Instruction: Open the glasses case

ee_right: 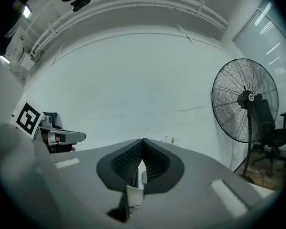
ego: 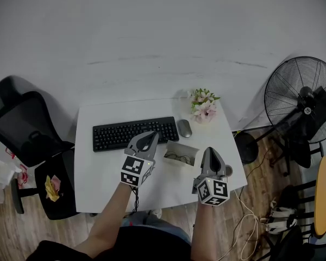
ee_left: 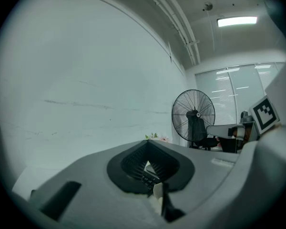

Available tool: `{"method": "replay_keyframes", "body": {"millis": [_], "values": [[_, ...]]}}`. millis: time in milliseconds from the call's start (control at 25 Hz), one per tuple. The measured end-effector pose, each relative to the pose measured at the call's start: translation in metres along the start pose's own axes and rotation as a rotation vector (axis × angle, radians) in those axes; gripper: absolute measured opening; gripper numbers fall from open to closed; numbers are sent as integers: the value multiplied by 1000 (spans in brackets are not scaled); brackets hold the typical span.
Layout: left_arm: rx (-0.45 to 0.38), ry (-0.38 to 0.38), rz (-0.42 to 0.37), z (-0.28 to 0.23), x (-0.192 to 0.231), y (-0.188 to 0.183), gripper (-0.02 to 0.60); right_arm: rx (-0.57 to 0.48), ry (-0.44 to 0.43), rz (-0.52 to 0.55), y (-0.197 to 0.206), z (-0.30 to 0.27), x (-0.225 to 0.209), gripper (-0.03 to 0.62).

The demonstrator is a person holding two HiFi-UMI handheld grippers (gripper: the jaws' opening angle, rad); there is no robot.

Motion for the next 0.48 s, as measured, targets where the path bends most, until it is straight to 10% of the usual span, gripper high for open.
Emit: {"method": "replay_keyframes", "body": {"millis": [480], "values": [[8,2,8,-3,2,3,8,18,-14,4,2,-3,2,6]]}}
Point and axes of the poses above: the fingertips, and each gripper's own axes: z backward along the fingers, x to its left, y out of its underside, the point moved 6 cm from there along z, backward along the fingers, and after that the axes turned 14 degrees about -z, right-handed, at the moved point
